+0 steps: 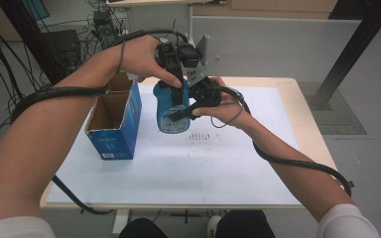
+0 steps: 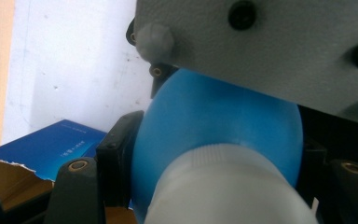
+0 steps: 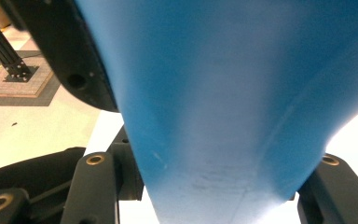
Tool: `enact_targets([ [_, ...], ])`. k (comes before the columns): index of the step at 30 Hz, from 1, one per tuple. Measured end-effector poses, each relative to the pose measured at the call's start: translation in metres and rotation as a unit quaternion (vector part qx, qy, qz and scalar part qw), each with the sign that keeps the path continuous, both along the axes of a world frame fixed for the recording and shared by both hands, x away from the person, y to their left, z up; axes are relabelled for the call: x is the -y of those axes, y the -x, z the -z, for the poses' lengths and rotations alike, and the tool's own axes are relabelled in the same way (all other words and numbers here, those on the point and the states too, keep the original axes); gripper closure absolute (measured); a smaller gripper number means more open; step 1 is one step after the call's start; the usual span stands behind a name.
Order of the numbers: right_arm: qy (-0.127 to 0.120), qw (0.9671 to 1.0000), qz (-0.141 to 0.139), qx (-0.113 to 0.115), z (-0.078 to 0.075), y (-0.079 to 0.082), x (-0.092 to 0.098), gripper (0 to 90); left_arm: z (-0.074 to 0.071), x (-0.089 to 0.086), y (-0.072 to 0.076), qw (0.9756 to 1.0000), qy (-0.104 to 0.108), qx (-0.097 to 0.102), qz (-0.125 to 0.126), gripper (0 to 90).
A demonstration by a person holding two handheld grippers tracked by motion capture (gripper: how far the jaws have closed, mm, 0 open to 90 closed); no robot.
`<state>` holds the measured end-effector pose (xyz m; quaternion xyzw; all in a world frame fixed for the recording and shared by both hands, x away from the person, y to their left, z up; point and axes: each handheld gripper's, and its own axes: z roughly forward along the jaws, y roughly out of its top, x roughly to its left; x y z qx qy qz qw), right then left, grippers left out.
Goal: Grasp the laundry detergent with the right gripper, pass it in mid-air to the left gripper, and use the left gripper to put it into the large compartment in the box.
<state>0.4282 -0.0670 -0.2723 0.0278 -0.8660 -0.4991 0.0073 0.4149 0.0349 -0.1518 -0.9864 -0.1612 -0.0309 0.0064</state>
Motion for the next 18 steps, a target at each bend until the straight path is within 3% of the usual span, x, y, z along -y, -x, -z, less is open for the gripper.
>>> enact_targets([
  [18,-0.005,1.0,0.002,0.002,0.0021,-0.0007,0.0008,43.5,0.0016,0.0018,-0.0002,1.0,-0.002,0.002,0.0,35.0],
])
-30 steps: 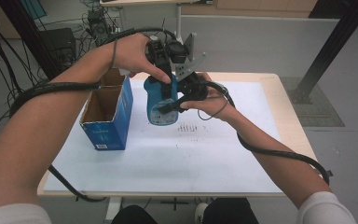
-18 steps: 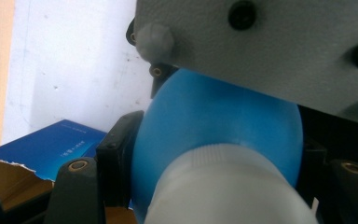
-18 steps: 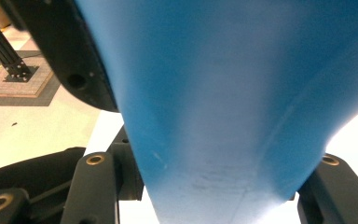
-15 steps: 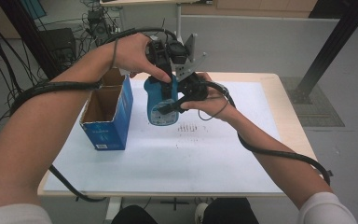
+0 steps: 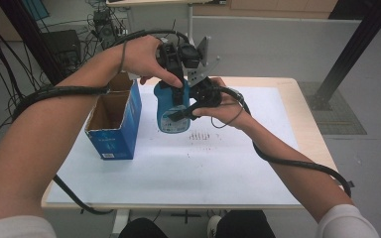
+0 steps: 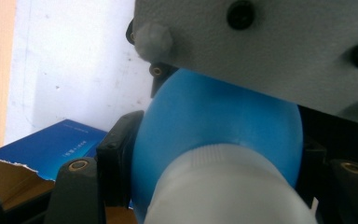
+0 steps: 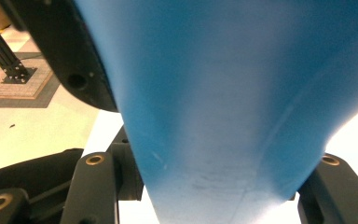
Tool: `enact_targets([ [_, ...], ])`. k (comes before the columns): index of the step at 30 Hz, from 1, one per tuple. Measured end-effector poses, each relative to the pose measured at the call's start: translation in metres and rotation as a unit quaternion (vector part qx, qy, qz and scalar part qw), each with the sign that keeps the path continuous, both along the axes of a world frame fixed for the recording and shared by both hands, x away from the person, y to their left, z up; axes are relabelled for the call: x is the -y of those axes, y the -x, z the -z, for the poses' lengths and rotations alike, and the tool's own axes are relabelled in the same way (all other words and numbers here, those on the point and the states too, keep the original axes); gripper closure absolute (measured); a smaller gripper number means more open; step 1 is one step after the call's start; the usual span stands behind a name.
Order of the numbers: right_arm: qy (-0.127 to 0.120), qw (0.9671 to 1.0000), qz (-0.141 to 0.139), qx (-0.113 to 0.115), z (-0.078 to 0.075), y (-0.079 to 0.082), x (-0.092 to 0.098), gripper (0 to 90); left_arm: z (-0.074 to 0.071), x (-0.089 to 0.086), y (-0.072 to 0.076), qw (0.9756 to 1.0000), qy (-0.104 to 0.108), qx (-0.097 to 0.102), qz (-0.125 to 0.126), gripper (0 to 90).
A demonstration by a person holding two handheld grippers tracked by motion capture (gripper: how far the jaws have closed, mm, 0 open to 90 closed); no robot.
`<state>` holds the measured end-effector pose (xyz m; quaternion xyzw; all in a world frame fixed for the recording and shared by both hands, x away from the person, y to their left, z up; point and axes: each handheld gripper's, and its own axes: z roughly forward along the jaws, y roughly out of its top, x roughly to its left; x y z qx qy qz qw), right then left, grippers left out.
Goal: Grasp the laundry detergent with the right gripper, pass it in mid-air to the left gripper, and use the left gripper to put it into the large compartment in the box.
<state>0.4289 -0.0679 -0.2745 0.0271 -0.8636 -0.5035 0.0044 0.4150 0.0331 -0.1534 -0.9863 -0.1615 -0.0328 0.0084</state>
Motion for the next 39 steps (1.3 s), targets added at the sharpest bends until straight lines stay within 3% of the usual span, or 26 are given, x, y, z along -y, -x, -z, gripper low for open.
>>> enact_targets([
  [39,-0.004,1.0,-0.005,-0.007,0.0004,0.0009,-0.0013,42.5,-0.0016,-0.0023,0.0013,1.0,0.002,-0.004,0.0,35.5],
])
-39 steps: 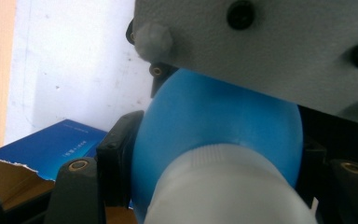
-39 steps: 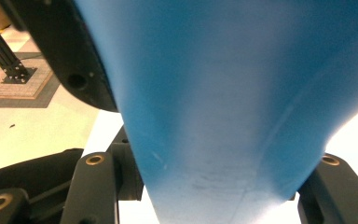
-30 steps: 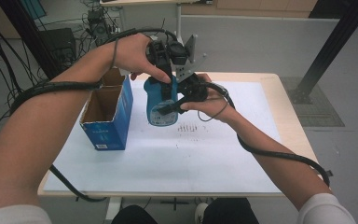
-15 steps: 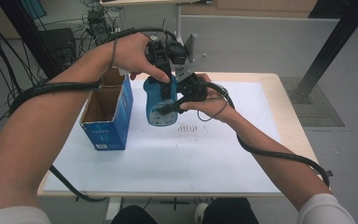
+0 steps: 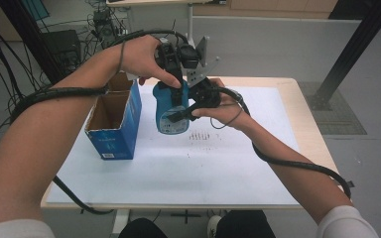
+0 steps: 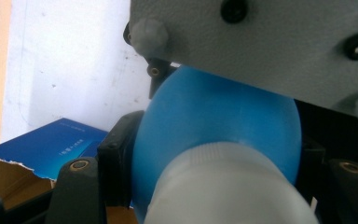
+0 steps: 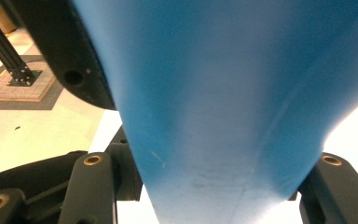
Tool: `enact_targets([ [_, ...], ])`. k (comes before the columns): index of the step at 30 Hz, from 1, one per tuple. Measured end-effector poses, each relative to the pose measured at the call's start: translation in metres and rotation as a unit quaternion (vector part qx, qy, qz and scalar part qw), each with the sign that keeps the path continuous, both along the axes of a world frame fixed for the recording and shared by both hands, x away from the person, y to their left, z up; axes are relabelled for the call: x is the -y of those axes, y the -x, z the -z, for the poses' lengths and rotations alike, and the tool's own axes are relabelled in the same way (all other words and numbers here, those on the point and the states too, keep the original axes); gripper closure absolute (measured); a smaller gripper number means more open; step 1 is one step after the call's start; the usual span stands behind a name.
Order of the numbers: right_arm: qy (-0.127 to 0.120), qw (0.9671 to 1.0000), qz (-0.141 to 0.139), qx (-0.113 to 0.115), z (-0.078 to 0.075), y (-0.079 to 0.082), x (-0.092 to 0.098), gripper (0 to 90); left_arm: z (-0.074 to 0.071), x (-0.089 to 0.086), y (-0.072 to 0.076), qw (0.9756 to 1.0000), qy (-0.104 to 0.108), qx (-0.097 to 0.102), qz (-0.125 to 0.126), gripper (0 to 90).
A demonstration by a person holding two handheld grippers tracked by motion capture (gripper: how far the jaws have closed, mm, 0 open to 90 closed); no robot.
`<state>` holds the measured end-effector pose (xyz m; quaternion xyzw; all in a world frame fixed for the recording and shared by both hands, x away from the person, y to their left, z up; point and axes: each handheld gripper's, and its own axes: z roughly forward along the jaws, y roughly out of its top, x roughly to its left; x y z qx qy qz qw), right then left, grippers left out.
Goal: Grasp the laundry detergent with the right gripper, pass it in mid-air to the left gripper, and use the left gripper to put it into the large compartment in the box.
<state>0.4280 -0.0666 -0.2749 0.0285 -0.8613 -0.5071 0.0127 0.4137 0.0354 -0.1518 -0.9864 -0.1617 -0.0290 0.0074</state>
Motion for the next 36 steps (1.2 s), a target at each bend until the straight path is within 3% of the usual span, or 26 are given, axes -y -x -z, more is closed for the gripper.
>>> enact_targets([
  [26,0.001,1.0,0.0,0.0,-0.001,-0.0008,0.0028,42.0,-0.0004,0.0005,-0.0003,1.0,0.005,0.001,-0.007,35.6],
  [27,-0.001,1.0,0.0,-0.008,-0.001,0.0,0.0029,42.0,-0.0003,0.0004,-0.0003,1.0,0.005,0.002,-0.007,35.6],
  [29,0.0,1.0,0.001,0.001,-0.0004,-0.0015,0.0031,41.9,-0.0003,0.0,-0.0009,0.9999,0.007,0.001,-0.008,35.6],
  [36,-0.004,0.9999,-0.003,-0.01,0.0004,-0.0013,0.003,41.7,0.0,-0.0003,-0.0015,0.9999,0.006,0.0,-0.008,35.6],
])
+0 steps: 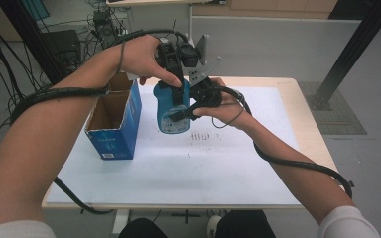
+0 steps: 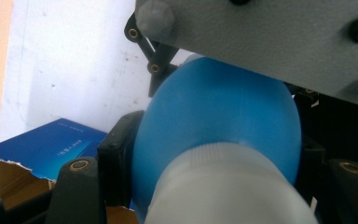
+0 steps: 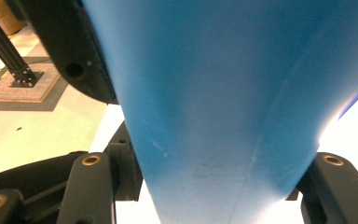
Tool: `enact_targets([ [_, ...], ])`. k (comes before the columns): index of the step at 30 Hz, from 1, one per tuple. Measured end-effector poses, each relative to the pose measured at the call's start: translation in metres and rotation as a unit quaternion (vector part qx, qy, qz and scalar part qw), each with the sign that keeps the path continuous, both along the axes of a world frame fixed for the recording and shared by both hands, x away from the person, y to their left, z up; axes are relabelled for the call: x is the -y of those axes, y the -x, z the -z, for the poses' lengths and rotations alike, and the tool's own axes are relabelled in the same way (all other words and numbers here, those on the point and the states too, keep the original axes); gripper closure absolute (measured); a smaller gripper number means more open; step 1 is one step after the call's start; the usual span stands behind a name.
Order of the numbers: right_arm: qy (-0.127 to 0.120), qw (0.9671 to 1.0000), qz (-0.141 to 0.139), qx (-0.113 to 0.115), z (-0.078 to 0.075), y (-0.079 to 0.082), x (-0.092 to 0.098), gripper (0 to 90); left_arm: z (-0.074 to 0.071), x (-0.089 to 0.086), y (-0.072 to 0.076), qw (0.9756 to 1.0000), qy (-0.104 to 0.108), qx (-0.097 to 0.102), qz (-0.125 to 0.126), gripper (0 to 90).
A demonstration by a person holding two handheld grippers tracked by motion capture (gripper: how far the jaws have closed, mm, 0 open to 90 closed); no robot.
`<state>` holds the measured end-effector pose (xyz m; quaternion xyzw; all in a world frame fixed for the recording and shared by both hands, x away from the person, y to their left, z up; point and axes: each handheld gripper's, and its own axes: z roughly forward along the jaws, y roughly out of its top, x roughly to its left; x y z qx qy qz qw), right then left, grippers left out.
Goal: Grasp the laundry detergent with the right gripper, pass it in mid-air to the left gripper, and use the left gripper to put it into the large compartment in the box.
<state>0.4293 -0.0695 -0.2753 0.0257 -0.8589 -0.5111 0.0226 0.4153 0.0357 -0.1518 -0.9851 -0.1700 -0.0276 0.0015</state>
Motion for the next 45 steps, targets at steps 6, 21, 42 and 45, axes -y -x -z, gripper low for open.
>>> enact_targets([
  [6,0.0,1.0,0.0,0.005,0.0008,-0.0014,0.0007,41.5,-0.0001,0.0008,-0.0002,1.0,-0.001,0.0,0.0,35.6],
  [21,-0.003,1.0,-0.001,-0.003,0.0039,-0.002,0.0,40.9,0.0016,-0.0014,-0.0001,1.0,0.003,-0.002,-0.006,35.7],
  [42,-0.012,0.9998,0.01,-0.016,0.0032,-0.0034,0.0051,36.9,-0.0021,0.0006,-0.0022,0.9999,0.009,0.005,-0.008,35.8],
  [45,-0.016,0.9996,0.02,-0.012,0.0038,-0.004,0.0063,30.6,-0.0024,0.0008,-0.0022,0.9999,0.007,0.001,-0.009,35.9],
])
